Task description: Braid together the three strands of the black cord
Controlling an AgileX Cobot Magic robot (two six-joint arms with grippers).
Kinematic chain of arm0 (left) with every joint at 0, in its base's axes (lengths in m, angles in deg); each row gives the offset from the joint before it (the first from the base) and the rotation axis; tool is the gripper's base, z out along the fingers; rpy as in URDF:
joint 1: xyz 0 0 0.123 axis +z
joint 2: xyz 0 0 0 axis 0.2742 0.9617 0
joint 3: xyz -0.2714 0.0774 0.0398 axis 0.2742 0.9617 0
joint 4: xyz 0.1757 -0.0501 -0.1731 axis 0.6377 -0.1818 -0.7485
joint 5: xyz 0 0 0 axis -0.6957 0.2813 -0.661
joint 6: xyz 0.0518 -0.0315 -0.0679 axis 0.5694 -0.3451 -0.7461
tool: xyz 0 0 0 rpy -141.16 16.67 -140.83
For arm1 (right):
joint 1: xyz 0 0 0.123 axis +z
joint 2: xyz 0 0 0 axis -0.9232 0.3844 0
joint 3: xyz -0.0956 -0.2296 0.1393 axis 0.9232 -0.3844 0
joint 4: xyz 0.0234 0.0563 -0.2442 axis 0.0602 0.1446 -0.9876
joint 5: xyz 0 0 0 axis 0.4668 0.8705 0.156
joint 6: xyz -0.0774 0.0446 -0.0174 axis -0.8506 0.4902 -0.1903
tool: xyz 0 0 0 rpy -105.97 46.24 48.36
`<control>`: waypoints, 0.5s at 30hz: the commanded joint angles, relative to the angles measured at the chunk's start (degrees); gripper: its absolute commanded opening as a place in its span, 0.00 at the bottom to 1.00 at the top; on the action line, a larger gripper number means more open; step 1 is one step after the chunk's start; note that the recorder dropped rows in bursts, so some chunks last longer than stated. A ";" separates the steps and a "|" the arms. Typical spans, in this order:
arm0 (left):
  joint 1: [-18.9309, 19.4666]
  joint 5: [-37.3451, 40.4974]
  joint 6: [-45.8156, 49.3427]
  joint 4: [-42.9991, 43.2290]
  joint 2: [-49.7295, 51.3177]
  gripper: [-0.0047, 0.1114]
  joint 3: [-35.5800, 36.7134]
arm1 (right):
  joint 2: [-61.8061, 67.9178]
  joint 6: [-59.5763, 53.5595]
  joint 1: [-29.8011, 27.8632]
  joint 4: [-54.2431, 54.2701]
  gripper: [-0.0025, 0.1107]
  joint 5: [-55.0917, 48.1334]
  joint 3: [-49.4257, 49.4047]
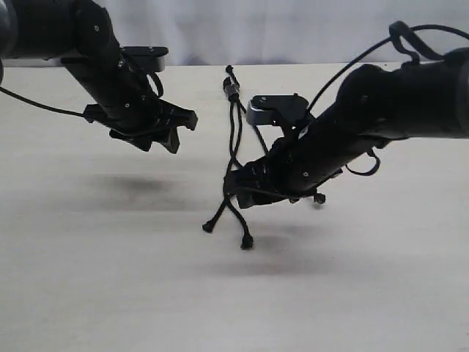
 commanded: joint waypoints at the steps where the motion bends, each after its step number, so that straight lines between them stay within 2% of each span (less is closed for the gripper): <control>1: 0.11 1.43 1.06 -1.34 -0.51 0.45 0.27 | 6.14 13.87 5.00 -16.46 0.49 -4.26 5.11; 3: 0.11 1.43 1.06 -1.20 -0.51 0.45 0.27 | 8.93 21.69 7.00 -23.28 0.48 -5.11 6.83; 7: 0.11 1.43 1.06 -1.05 -0.51 0.45 0.27 | 12.10 22.03 7.28 -22.45 0.39 -4.81 7.35; 10: 0.11 1.54 1.06 -0.94 -0.51 0.45 0.27 | 13.70 21.90 7.28 -22.77 0.25 -5.52 7.35; 13: 0.11 1.81 1.06 -0.94 -0.51 0.45 0.27 | 13.49 20.82 7.28 -23.14 0.07 -6.50 7.35; 15: 0.11 2.16 1.06 -0.94 -0.51 0.45 0.27 | 12.48 19.27 7.28 -23.14 0.06 -6.50 7.35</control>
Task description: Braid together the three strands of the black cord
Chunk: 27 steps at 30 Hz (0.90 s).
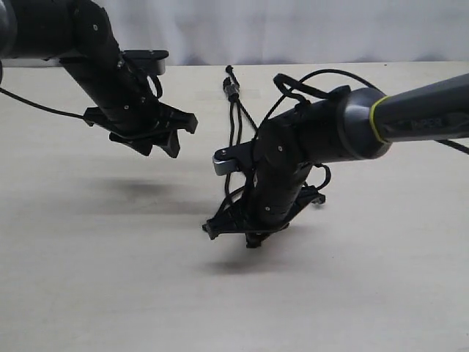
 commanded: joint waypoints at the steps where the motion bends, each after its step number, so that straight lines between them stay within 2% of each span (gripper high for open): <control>1: 0.06 0.65 0.21 0.15 -0.51 0.45 0.27 | -1.74 -3.54 0.06 -0.73 0.06 -0.88 0.21; 5: 0.06 1.81 0.10 1.61 -0.51 0.44 0.27 | -5.03 -6.83 0.06 -5.64 0.06 -0.49 0.21; 13: 0.06 3.35 0.10 1.59 -0.51 0.44 0.27 | -5.31 -7.14 -0.16 -31.46 0.06 1.31 0.21; 21: 0.06 4.85 -0.01 1.09 -0.51 0.44 0.27 | -1.04 -3.99 -2.71 -39.17 0.06 6.99 0.21; 27: 0.06 4.85 -0.02 -0.32 -0.51 0.44 0.27 | -0.44 -2.24 -5.64 -40.26 0.06 14.32 0.21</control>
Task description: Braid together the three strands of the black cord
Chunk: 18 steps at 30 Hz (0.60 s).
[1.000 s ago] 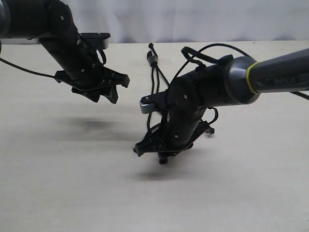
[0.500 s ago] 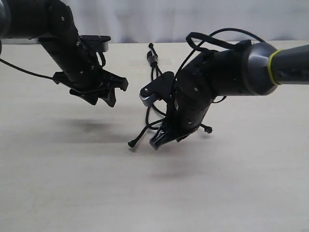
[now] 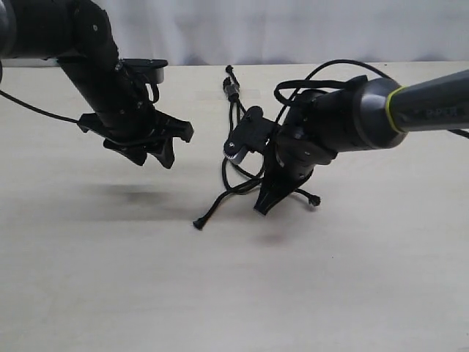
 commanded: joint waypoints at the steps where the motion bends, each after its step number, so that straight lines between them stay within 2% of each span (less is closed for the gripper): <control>1: 0.06 0.14 -0.02 -1.17 -0.51 0.44 0.27 | 0.47 1.04 -2.89 -1.12 0.06 6.96 0.21; 6: 0.06 0.03 -0.02 -1.28 -0.51 0.44 0.27 | 2.52 1.04 -5.80 1.76 0.06 7.48 0.21; 10: 0.06 -0.34 -0.02 -1.67 -0.51 0.43 0.27 | 3.54 1.04 -6.61 8.99 0.06 5.92 0.21; 13: 0.06 -0.34 1.01 -1.69 -0.30 0.31 0.27 | 3.54 -0.64 -6.61 16.48 0.06 2.64 0.21; 18: -0.17 -1.08 1.31 -3.14 0.36 0.06 0.27 | 3.54 -15.18 -6.61 31.72 0.06 -5.16 0.21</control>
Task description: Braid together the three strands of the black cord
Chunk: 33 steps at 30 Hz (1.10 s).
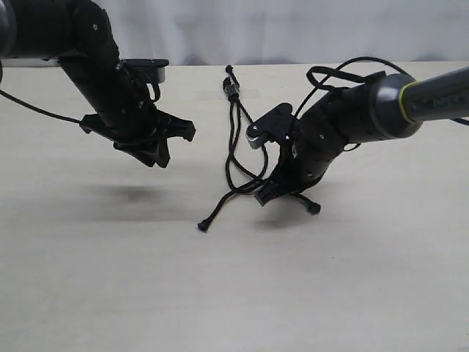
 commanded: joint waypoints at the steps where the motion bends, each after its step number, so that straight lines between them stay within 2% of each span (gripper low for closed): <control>1: -0.64 -1.43 0.47 -1.63 1.09 0.04 0.27 | 0.46 -12.96 -0.20 15.28 0.06 -9.28 -0.41; 4: -2.86 -1.56 0.47 -2.21 3.99 0.04 0.27 | 0.46 -19.17 -0.20 23.18 0.06 -12.46 -0.41; 11: -9.74 -4.80 -3.00 -2.91 8.98 0.04 0.27 | -0.56 -21.93 -0.20 32.06 0.06 -15.60 -1.89; 18: -10.99 -2.58 -5.21 -5.70 12.05 0.04 0.94 | -4.74 -21.94 -0.20 32.76 0.06 -14.24 -7.73; 24: -14.01 -2.58 -5.21 -7.16 12.05 0.04 3.45 | -6.15 -22.31 -0.20 33.97 0.06 -12.63 -11.77; 29: -16.25 -2.28 -5.21 -7.60 12.05 0.04 3.98 | -6.56 -22.56 -0.20 35.26 0.06 -11.84 -12.73; 33: -16.25 -1.76 -5.21 -8.24 10.78 0.04 3.98 | -6.93 -22.56 -0.20 36.52 0.06 -11.69 -12.73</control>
